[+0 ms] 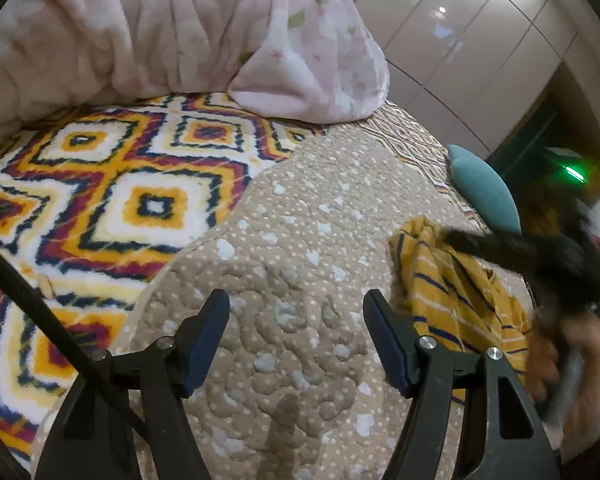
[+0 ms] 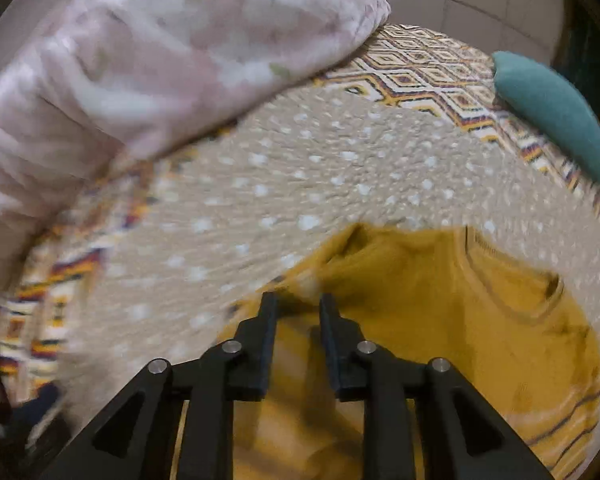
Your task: Fold small clothes
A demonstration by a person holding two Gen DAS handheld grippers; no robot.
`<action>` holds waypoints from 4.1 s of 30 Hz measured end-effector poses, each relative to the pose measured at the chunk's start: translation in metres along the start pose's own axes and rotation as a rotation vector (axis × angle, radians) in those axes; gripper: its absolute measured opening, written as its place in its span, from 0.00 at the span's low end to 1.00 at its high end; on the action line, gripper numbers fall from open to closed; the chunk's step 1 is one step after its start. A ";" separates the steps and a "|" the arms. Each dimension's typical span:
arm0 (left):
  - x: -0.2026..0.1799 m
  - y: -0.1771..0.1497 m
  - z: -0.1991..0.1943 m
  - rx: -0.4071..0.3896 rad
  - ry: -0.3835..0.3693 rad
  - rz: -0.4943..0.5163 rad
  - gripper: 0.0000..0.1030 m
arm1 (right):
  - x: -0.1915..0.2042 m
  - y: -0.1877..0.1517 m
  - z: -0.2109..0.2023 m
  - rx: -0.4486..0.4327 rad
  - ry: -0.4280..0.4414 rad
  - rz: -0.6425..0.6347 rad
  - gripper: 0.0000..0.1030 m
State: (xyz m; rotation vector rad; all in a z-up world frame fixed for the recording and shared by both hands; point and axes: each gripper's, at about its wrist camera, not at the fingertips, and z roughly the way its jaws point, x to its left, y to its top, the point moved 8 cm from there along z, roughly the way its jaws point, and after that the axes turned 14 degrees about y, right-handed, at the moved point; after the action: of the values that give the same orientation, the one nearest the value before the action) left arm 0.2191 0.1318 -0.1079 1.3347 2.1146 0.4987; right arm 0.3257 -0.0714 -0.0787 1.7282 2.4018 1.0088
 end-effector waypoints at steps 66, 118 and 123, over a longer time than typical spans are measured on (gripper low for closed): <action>-0.106 -0.037 -0.065 -0.069 -0.026 0.167 0.70 | -0.167 -0.151 -0.249 -0.498 -0.115 0.365 0.10; -0.372 -0.106 -0.012 0.395 -0.406 0.523 0.48 | -0.272 -0.110 -0.213 -0.491 0.390 0.521 0.31; -0.362 -0.108 0.009 0.346 -0.243 0.556 0.66 | -0.294 -0.121 -0.193 -0.444 0.202 0.529 0.35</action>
State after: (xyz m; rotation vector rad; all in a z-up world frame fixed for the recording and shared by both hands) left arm 0.2696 -0.2419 -0.0788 2.0836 1.6642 0.1677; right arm 0.2666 -0.4390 -0.0882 2.1893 1.6250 1.6854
